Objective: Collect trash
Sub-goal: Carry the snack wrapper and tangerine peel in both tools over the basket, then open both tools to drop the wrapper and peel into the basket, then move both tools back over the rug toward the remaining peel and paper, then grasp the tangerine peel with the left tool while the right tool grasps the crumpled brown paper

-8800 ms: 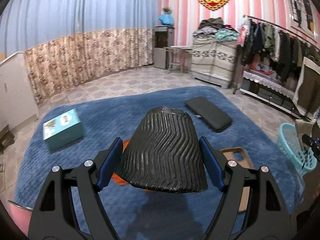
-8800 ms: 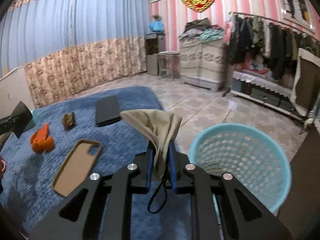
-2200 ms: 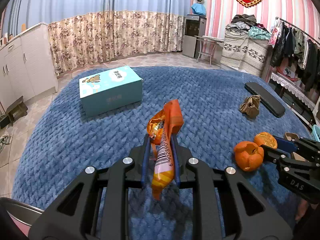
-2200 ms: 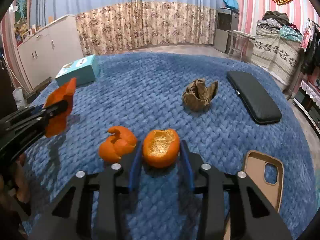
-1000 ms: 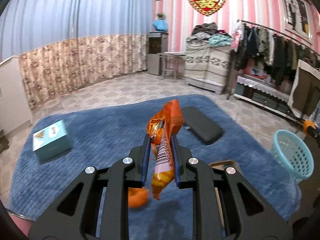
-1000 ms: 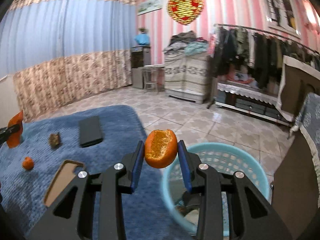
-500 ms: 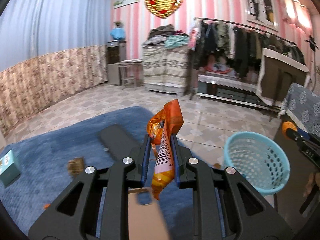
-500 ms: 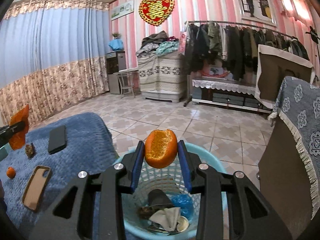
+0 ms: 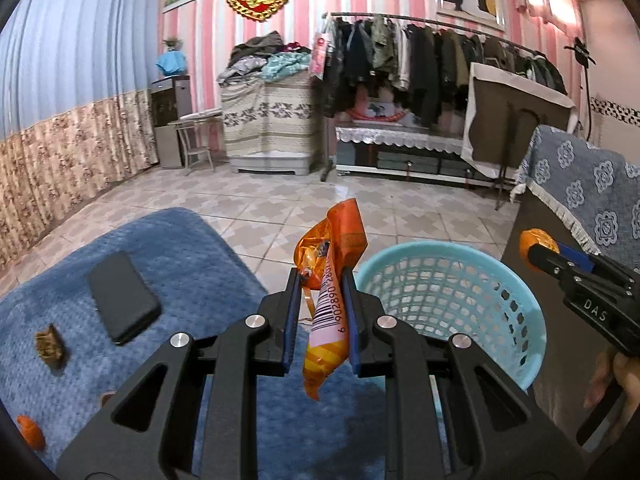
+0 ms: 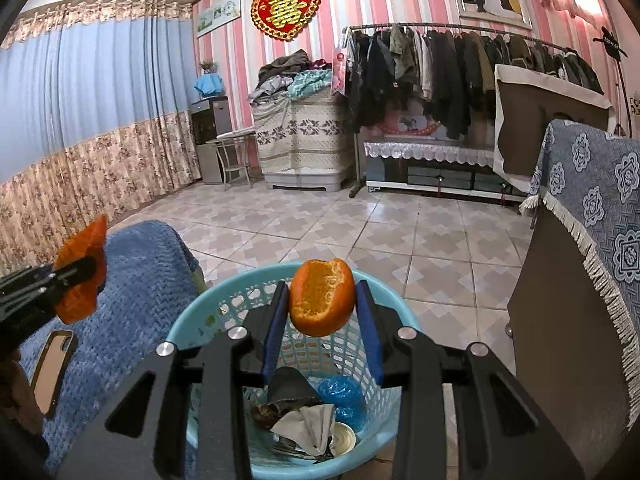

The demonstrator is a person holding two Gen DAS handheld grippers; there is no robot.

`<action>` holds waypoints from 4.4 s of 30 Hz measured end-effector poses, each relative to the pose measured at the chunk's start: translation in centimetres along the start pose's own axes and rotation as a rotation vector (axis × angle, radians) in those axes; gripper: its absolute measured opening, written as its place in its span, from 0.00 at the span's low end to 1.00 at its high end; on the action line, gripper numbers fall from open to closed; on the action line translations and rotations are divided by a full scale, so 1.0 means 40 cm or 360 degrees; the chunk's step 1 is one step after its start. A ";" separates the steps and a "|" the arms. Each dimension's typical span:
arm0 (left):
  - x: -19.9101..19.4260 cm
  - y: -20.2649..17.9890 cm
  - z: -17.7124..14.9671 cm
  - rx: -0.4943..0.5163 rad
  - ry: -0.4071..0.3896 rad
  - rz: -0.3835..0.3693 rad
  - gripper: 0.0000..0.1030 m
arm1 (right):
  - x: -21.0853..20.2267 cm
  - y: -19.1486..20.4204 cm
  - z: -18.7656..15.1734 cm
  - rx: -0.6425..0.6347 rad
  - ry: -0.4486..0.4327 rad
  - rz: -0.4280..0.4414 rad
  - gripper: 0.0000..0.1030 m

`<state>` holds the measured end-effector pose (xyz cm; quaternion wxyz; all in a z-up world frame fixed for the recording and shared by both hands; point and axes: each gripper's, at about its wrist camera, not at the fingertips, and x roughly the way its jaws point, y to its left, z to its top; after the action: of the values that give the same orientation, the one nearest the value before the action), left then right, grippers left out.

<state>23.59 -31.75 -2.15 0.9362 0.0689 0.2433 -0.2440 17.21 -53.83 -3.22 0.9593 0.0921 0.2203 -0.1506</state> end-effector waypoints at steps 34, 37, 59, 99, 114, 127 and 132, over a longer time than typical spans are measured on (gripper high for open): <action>0.138 -0.105 0.053 0.0119 0.0026 0.0007 0.88 | 0.041 -0.055 -0.030 0.0135 0.0060 -0.0077 0.34; 0.121 -0.069 0.056 0.0082 -0.0005 0.0071 0.93 | 0.046 -0.043 -0.035 0.0117 0.0063 -0.0073 0.34; 0.039 0.052 0.028 -0.0018 -0.0004 0.0318 0.95 | 0.090 0.058 -0.066 0.0064 0.0094 -0.0089 0.72; -0.368 0.517 -0.138 -0.0430 0.0063 0.0568 0.95 | -0.125 0.397 -0.119 -0.0312 0.0115 0.0040 0.96; -0.436 0.689 -0.293 -0.0597 0.0184 0.0737 0.95 | -0.161 0.542 -0.177 -0.0395 0.0194 0.0134 0.96; -0.363 0.722 -0.357 -0.0668 0.0330 0.0679 0.95 | -0.133 0.554 -0.210 -0.0336 0.0251 0.0137 0.96; -0.320 0.708 -0.347 -0.0614 0.0344 0.0677 0.90 | -0.130 0.564 -0.219 -0.0358 0.0263 0.0136 0.96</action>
<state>21.86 1.80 -7.72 0.9308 -0.0352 0.3635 0.0169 16.72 -29.27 -6.16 0.9478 0.0053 0.3098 -0.0759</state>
